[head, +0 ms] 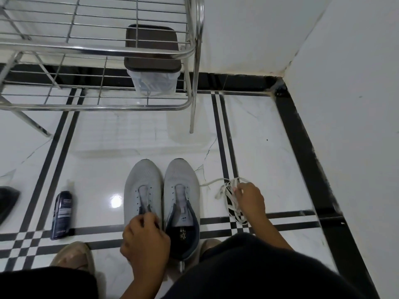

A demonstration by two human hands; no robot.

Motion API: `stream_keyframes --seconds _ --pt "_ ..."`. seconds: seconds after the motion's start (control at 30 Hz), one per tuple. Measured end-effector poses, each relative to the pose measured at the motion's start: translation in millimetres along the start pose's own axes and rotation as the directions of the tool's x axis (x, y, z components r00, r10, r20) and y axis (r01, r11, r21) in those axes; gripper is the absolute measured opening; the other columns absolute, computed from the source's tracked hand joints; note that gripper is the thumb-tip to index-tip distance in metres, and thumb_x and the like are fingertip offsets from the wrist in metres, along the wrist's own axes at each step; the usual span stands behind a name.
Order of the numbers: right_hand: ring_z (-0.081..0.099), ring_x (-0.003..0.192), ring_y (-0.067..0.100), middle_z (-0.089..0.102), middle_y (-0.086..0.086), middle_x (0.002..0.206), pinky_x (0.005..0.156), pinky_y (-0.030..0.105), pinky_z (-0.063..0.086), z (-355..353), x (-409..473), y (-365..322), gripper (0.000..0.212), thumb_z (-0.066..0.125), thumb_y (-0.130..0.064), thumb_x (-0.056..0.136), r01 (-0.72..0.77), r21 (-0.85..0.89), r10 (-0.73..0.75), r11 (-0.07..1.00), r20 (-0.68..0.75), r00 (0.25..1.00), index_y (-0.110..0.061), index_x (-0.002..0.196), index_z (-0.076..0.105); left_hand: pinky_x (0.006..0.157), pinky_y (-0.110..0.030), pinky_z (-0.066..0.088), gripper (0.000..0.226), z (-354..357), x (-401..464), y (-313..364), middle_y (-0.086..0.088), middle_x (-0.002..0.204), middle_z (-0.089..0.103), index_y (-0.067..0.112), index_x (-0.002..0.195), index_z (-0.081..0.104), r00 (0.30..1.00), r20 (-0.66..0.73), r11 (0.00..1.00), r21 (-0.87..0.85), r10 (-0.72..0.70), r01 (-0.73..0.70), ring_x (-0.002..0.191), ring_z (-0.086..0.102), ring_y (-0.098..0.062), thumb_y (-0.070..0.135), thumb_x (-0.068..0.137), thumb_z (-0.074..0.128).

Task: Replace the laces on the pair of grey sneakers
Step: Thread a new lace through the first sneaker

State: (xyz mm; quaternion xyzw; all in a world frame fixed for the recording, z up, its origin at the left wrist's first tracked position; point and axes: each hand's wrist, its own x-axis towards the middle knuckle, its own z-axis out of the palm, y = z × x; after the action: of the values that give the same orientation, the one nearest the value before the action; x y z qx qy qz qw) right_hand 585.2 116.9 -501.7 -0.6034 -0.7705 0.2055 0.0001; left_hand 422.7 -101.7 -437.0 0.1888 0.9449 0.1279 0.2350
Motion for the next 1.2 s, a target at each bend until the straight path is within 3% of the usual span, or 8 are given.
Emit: stream_keyframes --seconds 0.17,0.27,0.4,0.53,0.73,0.9,1.0,1.2 --pt "0.066 0.081 0.021 0.071 0.003 0.084 0.071 0.028 0.048 -62.0 -4.6 -27.5 0.026 0.050 -0.029 0.099 0.105 0.188 -0.121 0.977 0.079 0.989 -0.013 0.095 0.070 0.089 -0.038 0.040 0.016 -28.6 11.0 35.8 -0.002 0.113 0.056 0.018 0.102 0.058 0.944 -0.253 0.912 -0.295 0.213 -0.285 0.108 0.049 -0.021 0.011 0.088 0.053" --pt "0.066 0.068 0.012 0.068 -0.010 0.068 0.069 0.026 0.051 -125.3 -17.6 -59.2 0.024 0.056 -0.036 0.095 0.165 0.296 -0.255 0.941 0.298 0.920 -0.019 0.089 0.072 0.092 -0.024 0.042 0.026 -56.1 14.8 72.5 0.006 0.115 0.059 0.020 0.114 0.061 0.902 -0.109 0.721 -0.563 0.418 -0.403 0.107 0.054 -0.009 0.012 0.099 0.041" --pt "0.054 0.067 0.009 0.070 -0.013 0.076 0.064 0.022 0.049 -211.1 -46.3 -112.9 0.022 0.062 -0.038 0.091 0.246 0.347 -0.405 0.905 0.526 0.748 -0.021 0.098 0.075 0.095 -0.014 0.037 0.036 -99.0 6.1 115.6 0.010 0.135 0.053 0.024 0.138 0.047 0.697 0.144 0.563 -0.712 0.703 -0.420 0.116 0.050 -0.003 0.019 0.103 0.036" --pt "0.046 0.066 0.010 0.061 -0.017 0.068 0.062 0.022 0.045 -278.8 -69.1 -153.6 0.019 0.063 -0.032 0.091 0.384 0.216 -0.435 0.898 0.575 0.693 -0.017 0.098 0.074 0.085 -0.018 0.039 0.025 -135.0 -8.1 130.6 0.005 0.103 0.064 0.025 0.107 0.063 0.553 0.244 0.528 -0.726 0.797 -0.440 0.098 0.055 -0.002 0.029 0.102 0.038" --pt "0.051 0.066 0.010 0.059 0.000 0.077 0.058 0.021 0.041 -342.1 -81.3 -179.7 0.016 0.065 -0.032 0.090 0.429 -0.118 -0.387 0.895 0.269 0.882 -0.017 0.088 0.071 0.080 -0.029 0.041 0.030 -184.8 -19.5 118.0 0.009 0.076 0.054 0.025 0.086 0.066 0.609 0.178 0.522 -0.725 0.773 -0.450 0.071 0.055 -0.007 0.033 0.102 0.041" --pt "0.060 0.090 0.028 0.064 0.009 0.100 0.070 0.030 0.043 -336.3 -77.3 -159.2 0.013 0.058 -0.016 0.086 0.036 -0.289 -0.122 0.957 -0.285 0.951 -0.010 0.094 0.065 0.062 -0.021 0.038 0.028 -228.3 -22.6 94.8 0.002 0.080 0.052 0.013 0.101 0.065 0.670 0.199 0.680 -0.420 0.715 -0.601 0.072 0.054 -0.010 0.021 0.103 0.038" --pt "0.057 0.106 0.028 0.058 0.008 0.114 0.089 0.035 0.041 -319.2 -98.3 -156.8 0.032 0.050 -0.012 0.087 -0.085 -0.385 0.044 0.919 -0.115 0.992 -0.012 0.118 0.057 0.061 -0.019 0.040 0.027 -247.8 -20.7 77.0 -0.001 0.090 0.058 0.017 0.101 0.067 0.699 0.197 0.723 -0.274 0.688 -0.634 0.077 0.056 -0.012 0.010 0.100 0.040" --pt "0.052 0.121 0.019 0.049 0.002 0.141 0.085 0.024 0.043 -249.7 -150.4 -196.9 0.050 0.055 -0.009 0.090 0.378 0.059 -0.379 0.924 0.266 0.886 -0.027 0.137 0.050 0.058 -0.020 0.043 0.020 -238.0 -28.7 58.0 0.008 0.083 0.069 0.024 0.107 0.054 0.729 0.055 0.701 -0.330 0.683 -0.632 0.082 0.063 -0.010 0.009 0.093 0.055"
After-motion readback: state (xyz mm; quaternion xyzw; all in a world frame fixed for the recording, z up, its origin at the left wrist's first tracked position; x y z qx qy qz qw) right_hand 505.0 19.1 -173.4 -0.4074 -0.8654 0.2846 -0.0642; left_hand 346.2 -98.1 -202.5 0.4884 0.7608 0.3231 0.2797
